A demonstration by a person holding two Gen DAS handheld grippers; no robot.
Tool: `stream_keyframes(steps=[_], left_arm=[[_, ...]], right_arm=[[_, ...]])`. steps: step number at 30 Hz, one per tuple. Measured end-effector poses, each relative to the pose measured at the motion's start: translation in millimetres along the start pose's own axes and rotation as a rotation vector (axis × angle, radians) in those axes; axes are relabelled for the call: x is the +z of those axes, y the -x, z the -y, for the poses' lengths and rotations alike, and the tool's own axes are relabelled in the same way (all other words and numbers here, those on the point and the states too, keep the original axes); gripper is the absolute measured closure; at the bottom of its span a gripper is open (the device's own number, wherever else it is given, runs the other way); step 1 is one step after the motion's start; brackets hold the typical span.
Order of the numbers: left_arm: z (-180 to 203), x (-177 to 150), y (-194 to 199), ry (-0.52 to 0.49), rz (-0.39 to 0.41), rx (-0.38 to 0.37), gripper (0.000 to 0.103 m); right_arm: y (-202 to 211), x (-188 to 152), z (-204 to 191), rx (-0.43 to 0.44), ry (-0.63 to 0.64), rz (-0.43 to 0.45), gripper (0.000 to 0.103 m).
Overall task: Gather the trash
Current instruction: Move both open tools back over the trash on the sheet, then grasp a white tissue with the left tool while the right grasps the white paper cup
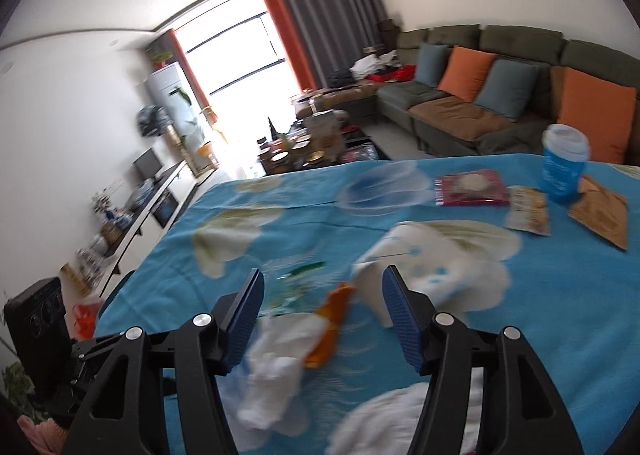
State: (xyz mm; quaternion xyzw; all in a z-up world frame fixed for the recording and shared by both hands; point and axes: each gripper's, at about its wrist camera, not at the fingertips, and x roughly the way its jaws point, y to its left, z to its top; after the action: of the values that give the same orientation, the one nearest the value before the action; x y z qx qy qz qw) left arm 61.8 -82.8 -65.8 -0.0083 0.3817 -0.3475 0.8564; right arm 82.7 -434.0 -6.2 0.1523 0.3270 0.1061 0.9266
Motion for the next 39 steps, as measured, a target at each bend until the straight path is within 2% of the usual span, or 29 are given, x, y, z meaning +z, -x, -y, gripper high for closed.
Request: stream_keyframes(steps=[4, 10, 16, 19, 26, 31, 34, 36, 37, 39], left_arm=[[19.3, 9.0, -24.7, -0.018, -0.045, -0.018, 0.045], [22.1, 19.5, -50.6, 0.024, -0.105, -0.028, 0.045], [22.8, 23.6, -62.1, 0.046, -0.137, -0.037, 0.046], [25.9, 23.8, -67.2, 0.041, -0.152, -0.04, 0.051], [24.1, 22.6, -68.5, 0.034, -0.166, -0.041, 0.076], [19.9, 20.1, -65.8, 0.038, -0.167, -0.04, 0.086], [17.4, 18.5, -62.9, 0.044, -0.162, -0.038, 0.088], [15.5, 18.4, -61.3, 0.049, -0.163, -0.047, 0.088], [14.5, 18.5, -61.1, 0.055, -0.161, -0.045, 0.081], [12.5, 18.3, -60.0, 0.064, -0.157, -0.052, 0.076]], right_arm=[[-1.0, 7.5, 28.6, -0.053, -0.021, -0.001, 0.039], [-18.7, 18.5, 66.9, -0.071, -0.04, -0.051, 0.036], [-45.0, 27.7, 87.3, -0.036, -0.055, -0.124, 0.033], [-58.1, 25.4, 87.9, -0.001, -0.05, -0.179, 0.032], [-49.9, 9.8, 72.5, 0.067, 0.016, -0.215, 0.055], [-32.6, 0.2, 60.1, 0.146, 0.037, -0.214, 0.061], [-24.6, -4.9, 49.9, 0.19, 0.053, -0.216, 0.063], [-22.6, -8.0, 44.5, 0.214, 0.051, -0.22, 0.077], [-22.7, -9.8, 41.9, 0.217, 0.053, -0.222, 0.081], [-21.8, -13.9, 37.2, 0.227, 0.053, -0.221, 0.086]])
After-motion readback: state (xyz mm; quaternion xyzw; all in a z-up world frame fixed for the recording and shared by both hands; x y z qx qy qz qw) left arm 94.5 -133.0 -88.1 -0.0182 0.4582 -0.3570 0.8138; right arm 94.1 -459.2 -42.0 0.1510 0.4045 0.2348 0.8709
